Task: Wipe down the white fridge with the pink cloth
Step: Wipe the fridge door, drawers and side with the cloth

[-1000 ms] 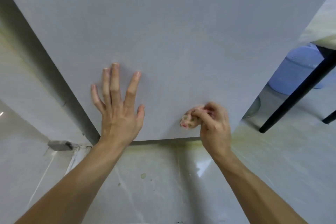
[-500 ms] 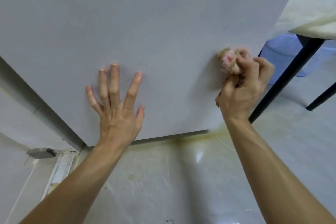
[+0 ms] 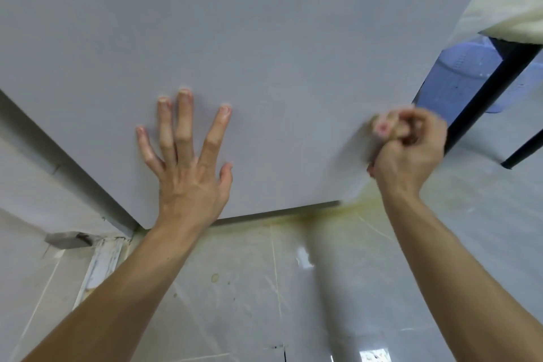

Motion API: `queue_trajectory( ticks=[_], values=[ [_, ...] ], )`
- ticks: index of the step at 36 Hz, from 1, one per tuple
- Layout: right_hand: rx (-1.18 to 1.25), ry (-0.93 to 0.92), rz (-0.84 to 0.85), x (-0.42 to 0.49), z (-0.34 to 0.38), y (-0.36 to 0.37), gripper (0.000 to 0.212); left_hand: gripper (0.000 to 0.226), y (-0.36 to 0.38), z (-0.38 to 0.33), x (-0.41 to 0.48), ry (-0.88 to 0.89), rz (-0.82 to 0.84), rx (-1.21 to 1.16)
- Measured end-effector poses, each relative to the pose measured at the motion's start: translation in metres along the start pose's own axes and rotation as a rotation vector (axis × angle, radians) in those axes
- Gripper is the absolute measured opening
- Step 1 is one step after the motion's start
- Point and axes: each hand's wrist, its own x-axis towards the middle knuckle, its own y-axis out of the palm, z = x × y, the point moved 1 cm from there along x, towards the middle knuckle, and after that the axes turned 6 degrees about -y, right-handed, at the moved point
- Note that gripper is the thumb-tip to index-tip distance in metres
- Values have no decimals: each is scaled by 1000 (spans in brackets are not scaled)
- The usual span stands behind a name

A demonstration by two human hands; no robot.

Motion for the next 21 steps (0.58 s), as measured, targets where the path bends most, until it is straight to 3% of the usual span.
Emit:
queue_trajectory(
  ticks=[3,8,13,17,21],
  values=[
    [214,-84,-137,27,40,8,57,102,0,-2,0,-4,-3,5],
    [46,-167,-76,11,48,9,68,102,0,-4,1,-11,-9,3],
    [-32,77,22,-50,-8,5,53,100,4,-3,1,-10,-27,9],
    [-256,329,141,-100,-73,8,39,99,5,-4,1,-10,-35,3],
    [-216,566,95,-102,-41,23,23,98,5,-4,2,-2,-38,-3]
  ],
)
